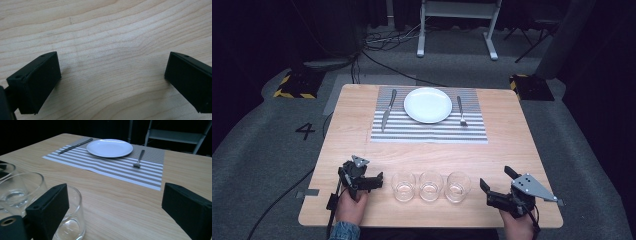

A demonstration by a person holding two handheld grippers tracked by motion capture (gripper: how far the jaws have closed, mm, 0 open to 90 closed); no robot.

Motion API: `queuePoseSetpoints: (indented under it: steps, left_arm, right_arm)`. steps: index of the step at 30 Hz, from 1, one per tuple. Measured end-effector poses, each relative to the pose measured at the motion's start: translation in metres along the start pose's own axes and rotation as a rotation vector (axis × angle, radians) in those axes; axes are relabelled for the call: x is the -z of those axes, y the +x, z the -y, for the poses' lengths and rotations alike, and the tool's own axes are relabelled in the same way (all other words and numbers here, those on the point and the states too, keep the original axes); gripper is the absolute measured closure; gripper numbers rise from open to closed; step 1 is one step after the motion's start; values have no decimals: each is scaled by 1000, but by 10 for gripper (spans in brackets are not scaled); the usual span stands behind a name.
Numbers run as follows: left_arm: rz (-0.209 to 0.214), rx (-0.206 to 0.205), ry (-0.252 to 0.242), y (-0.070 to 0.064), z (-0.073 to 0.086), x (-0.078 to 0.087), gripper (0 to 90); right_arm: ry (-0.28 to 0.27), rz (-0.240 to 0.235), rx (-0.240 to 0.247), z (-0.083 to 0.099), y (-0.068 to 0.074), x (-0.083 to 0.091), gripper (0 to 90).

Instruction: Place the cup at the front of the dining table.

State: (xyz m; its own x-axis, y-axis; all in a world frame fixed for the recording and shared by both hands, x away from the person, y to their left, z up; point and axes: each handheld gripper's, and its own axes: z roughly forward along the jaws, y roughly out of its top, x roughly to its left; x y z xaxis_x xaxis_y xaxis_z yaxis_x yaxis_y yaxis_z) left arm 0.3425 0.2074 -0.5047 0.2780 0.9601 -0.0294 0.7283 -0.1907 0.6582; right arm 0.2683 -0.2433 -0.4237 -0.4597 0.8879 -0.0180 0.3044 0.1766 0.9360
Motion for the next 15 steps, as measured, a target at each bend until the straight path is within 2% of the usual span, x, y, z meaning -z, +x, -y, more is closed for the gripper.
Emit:
queuePoseSetpoints:
  steps: [10, 12, 15]
  left_arm:
    - [0, -2, 1, 0, 0, 0, 6]
    - [1, -2, 1, 0, 0, 0, 6]
    - [0, -2, 2, 0, 0, 0, 6]
  right_arm:
    - [-5, -83, 35, -7, 28, -7, 69]
    - [-2, -90, 37, -8, 31, -8, 62]
    - [12, -127, 48, -8, 41, -13, 50]
